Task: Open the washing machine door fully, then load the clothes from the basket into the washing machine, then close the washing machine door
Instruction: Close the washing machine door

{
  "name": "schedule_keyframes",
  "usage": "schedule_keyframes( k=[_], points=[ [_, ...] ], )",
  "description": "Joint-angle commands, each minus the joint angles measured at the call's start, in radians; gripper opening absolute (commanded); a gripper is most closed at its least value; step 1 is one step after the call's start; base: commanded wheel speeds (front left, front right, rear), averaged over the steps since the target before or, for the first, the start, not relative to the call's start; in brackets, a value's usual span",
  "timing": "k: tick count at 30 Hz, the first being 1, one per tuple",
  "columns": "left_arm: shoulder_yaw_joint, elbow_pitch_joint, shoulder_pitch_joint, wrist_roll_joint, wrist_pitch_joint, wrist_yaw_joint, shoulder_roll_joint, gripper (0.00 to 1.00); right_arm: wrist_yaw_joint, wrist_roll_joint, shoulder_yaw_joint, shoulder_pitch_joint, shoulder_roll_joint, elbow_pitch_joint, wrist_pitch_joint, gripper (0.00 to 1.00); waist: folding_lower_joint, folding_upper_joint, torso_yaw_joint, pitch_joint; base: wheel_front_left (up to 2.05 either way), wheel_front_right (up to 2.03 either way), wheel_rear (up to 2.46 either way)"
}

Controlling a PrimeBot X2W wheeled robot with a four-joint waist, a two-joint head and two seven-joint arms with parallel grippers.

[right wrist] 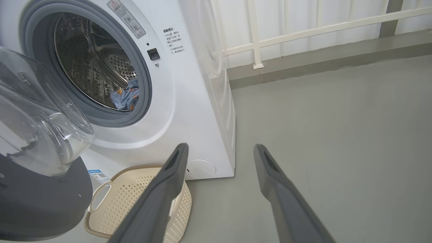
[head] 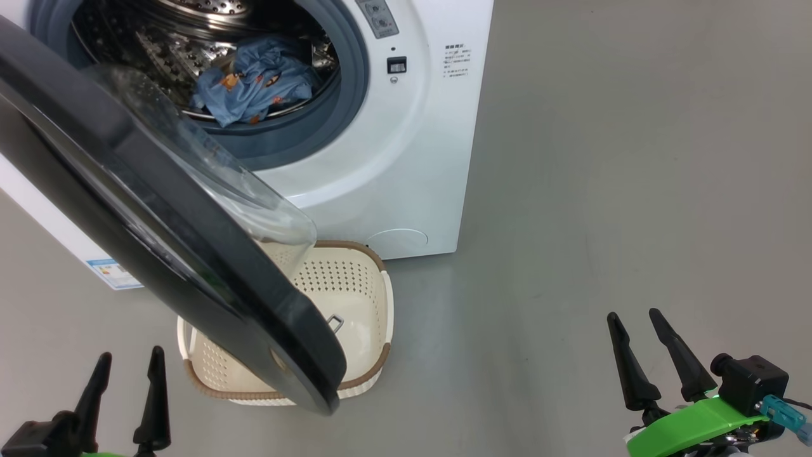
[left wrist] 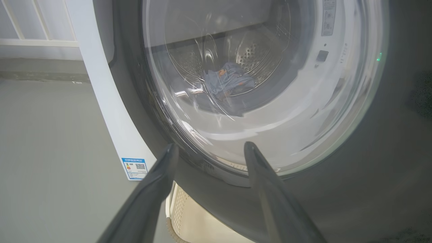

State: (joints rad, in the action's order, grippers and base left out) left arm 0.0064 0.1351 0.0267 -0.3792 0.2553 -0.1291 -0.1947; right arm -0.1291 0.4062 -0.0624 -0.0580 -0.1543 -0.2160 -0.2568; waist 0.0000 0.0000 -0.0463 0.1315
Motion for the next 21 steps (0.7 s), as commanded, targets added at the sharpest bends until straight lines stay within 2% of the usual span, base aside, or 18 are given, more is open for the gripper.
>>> schedule_keyframes(
  k=[1,13,14,15,16,17,21],
  points=[
    [0.041,-0.019,-0.012,0.010,0.006,-0.002,-0.014,1.00,-0.002,-0.014,-0.020,-0.003,-0.005,0.022,-0.005,1.00,0.0000,0.0000,0.001,0.000,0.00,0.00,0.00],
    [0.029,-0.006,-0.014,0.012,0.006,-0.002,-0.010,1.00,-0.002,-0.013,-0.028,-0.007,-0.003,0.017,-0.005,1.00,0.0000,0.0000,0.009,-0.011,0.00,0.00,0.00],
    [0.027,-0.007,-0.014,0.011,0.006,-0.002,-0.009,1.00,-0.002,-0.012,-0.034,-0.011,-0.002,0.017,-0.005,0.76,0.0000,0.0000,0.010,-0.011,0.00,0.00,0.00],
    [0.027,-0.007,-0.014,0.010,0.006,-0.002,-0.008,1.00,-0.002,-0.009,-0.040,-0.016,-0.001,0.018,-0.005,0.31,0.0000,0.0000,0.012,-0.012,0.00,0.00,0.00],
    [0.029,-0.008,-0.015,0.009,0.006,-0.002,-0.005,1.00,-0.002,-0.007,-0.047,-0.024,0.000,0.021,-0.005,0.04,0.0000,0.0000,0.014,-0.013,0.00,0.00,0.00],
    [0.034,-0.009,-0.016,0.008,0.006,-0.002,0.000,1.00,-0.002,-0.006,-0.053,-0.033,0.002,0.023,-0.005,0.00,0.0000,0.0000,0.017,-0.014,0.00,0.00,0.00],
    [0.039,-0.010,-0.017,0.011,0.006,-0.002,0.015,1.00,-0.002,0.001,-0.092,-0.080,0.014,0.054,-0.005,0.00,0.0000,0.0000,0.036,-0.023,0.00,0.00,0.00]
  ],
)
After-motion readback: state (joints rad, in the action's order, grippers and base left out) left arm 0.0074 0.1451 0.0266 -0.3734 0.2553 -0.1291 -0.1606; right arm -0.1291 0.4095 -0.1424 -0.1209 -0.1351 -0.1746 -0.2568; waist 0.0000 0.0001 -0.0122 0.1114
